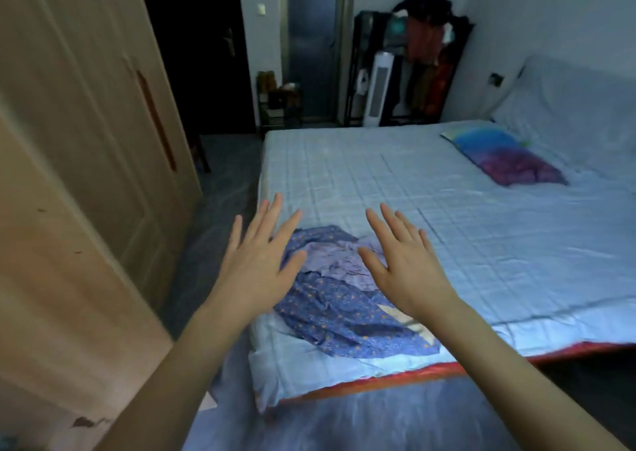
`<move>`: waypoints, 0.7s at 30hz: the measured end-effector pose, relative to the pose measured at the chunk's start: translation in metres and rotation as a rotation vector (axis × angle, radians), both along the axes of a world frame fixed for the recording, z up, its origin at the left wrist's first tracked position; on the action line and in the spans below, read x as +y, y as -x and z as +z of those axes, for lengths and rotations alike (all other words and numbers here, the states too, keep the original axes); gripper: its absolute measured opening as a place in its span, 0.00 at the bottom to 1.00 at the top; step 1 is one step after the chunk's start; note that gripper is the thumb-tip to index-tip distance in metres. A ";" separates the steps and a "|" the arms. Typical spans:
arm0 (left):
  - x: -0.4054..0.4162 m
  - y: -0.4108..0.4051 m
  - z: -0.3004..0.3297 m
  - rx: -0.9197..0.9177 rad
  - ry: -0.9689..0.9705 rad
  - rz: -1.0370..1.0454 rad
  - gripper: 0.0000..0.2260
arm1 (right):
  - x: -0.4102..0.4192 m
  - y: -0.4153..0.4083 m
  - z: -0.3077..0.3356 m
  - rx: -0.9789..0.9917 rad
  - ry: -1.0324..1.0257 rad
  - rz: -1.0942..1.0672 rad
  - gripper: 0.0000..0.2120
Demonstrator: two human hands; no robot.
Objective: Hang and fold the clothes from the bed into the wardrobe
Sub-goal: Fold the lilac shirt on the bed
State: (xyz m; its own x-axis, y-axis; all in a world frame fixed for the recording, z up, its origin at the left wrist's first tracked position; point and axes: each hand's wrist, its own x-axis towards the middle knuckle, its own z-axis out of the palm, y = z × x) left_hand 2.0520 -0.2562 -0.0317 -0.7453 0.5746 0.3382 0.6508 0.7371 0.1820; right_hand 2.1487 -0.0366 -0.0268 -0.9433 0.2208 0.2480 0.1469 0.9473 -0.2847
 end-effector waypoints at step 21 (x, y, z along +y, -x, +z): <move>0.216 0.113 -0.103 -0.271 0.245 -0.263 0.39 | 0.178 0.074 -0.067 -0.143 0.101 -0.248 0.38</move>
State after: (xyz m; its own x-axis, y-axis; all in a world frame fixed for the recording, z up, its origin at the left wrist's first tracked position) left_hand 1.9387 -0.0402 -0.1348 -0.6060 0.7952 -0.0186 0.7747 0.5954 0.2127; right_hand 2.0749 0.1418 -0.0933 -0.8811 0.4658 0.0817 0.4157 0.8453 -0.3357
